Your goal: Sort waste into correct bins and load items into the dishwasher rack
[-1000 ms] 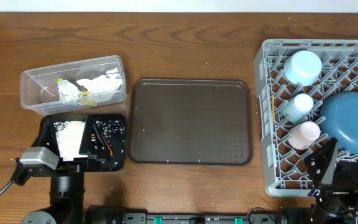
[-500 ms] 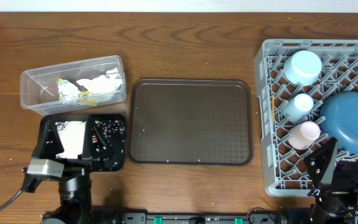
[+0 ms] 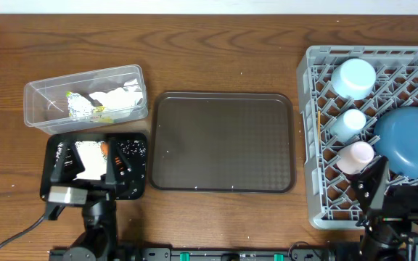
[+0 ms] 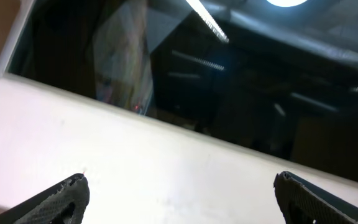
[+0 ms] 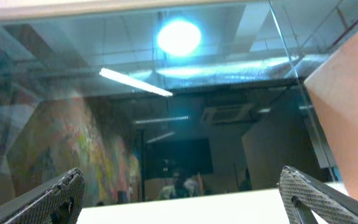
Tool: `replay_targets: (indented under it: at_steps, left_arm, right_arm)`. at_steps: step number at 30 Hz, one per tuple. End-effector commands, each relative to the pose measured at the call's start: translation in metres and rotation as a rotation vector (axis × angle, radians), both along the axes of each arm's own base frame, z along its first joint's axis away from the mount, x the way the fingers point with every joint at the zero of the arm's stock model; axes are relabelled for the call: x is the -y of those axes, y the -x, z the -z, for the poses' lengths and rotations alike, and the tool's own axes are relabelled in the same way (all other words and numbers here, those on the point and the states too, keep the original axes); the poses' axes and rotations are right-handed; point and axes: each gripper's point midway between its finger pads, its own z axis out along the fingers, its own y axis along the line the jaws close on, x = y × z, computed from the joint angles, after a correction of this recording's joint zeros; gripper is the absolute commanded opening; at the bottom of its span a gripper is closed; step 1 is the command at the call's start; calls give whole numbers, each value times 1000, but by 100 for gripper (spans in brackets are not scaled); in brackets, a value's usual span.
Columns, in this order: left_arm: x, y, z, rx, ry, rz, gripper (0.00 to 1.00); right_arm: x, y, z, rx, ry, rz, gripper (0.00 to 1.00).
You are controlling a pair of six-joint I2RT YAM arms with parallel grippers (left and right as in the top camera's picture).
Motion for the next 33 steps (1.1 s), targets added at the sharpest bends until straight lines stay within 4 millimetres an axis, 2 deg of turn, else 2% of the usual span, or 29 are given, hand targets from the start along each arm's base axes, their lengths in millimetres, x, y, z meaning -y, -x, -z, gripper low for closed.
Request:
replay_targets:
  at_steps: [1, 9, 18, 23, 27, 33]
  left_arm:
    - [-3, -1, 5, 2, -3, -21, 98]
    - [-3, -4, 23, 29, -1, -20, 98]
    - [-3, -5, 24, 23, -1, -20, 98]
    - [-2, -10, 33, -18, -4, -20, 98]
    - [-2, -20, 52, -107, -12, -20, 98]
    - [0, -37, 111, -358, -33, -20, 98]
  right_arm:
    - [1, -6, 10, -22, 7, 17, 99]
    - [1, -21, 36, -81, 9, 17, 99]
    - [0, -36, 62, -153, 12, 15, 99]
    - [1, -37, 62, -157, 12, 16, 99]
    - [0, -42, 70, -196, 13, 16, 99]
    - [0, -51, 82, -257, 15, 16, 99]
